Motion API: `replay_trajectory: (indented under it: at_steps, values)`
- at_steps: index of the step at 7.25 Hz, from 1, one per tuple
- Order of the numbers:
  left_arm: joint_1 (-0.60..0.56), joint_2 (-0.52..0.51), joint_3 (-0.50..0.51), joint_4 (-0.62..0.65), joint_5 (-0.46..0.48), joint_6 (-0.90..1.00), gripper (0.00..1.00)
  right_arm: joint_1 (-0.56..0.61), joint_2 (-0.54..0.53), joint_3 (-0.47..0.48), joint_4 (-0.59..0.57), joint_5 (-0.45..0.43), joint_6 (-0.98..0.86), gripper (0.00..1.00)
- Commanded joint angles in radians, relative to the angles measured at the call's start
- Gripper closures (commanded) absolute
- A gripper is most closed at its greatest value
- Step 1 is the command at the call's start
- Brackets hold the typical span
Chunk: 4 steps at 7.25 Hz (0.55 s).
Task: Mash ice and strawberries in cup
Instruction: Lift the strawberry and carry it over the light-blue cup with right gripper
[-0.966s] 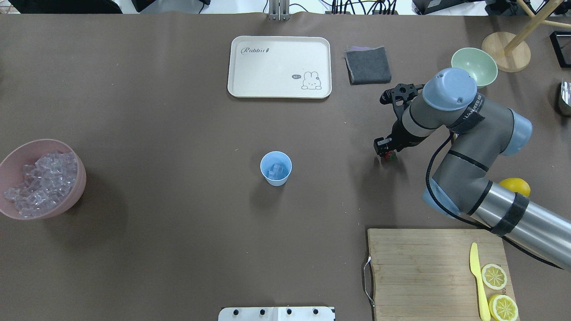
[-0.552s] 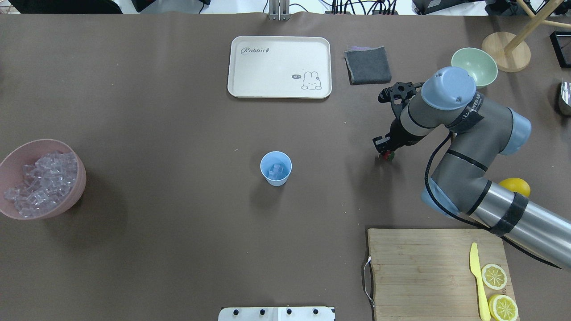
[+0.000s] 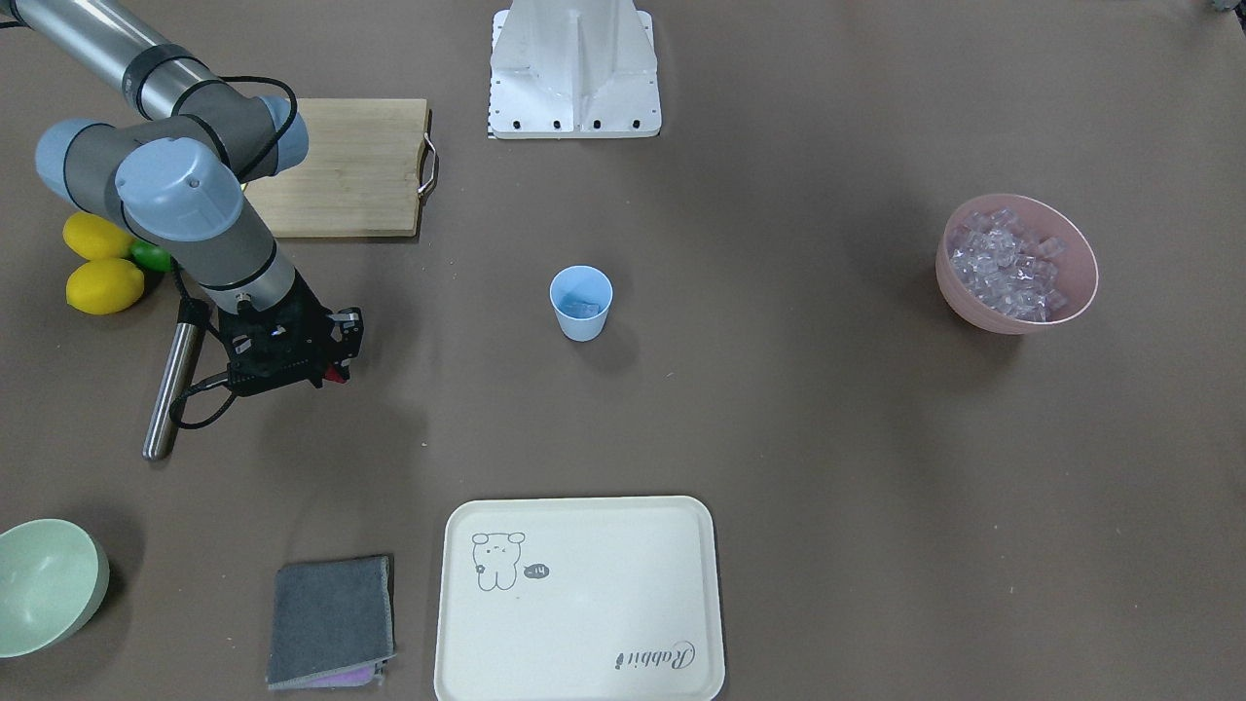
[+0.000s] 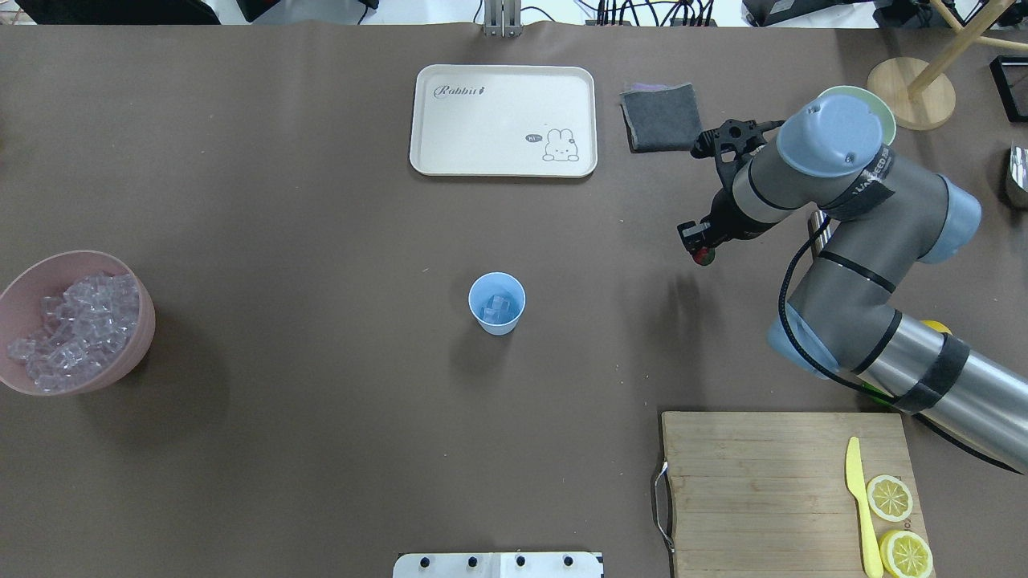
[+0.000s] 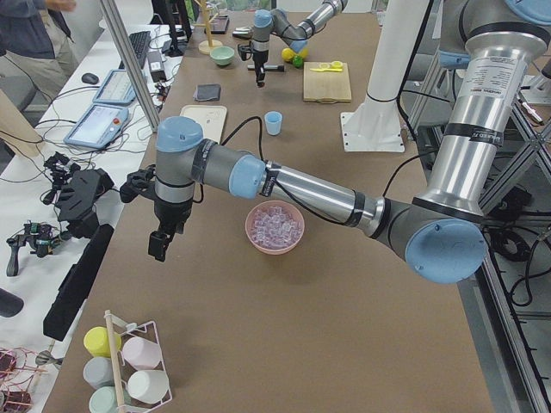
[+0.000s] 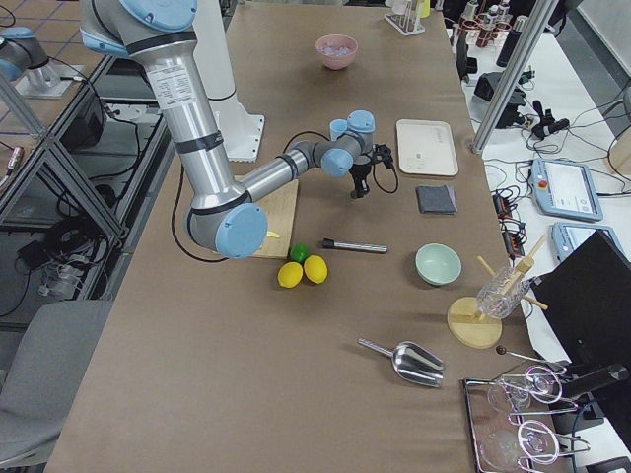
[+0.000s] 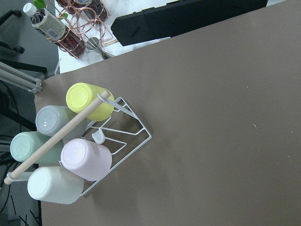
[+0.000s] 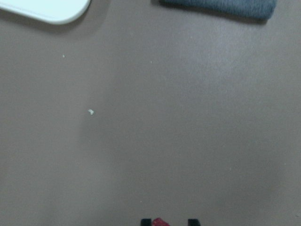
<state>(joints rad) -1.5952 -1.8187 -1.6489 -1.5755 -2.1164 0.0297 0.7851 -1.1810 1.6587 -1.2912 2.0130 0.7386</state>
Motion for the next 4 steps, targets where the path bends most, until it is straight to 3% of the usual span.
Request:
replay_trajectory:
  at_steps: [1,4]
  values:
    - [0.001,0.004,-0.006,-0.001,-0.002,0.004,0.03,0.066,0.003,0.085,0.000,0.007,-0.001,1.00]
    - [0.015,0.029,-0.017,-0.026,-0.010,0.013,0.03,0.077,0.065,0.099,0.009,0.004,0.001,1.00]
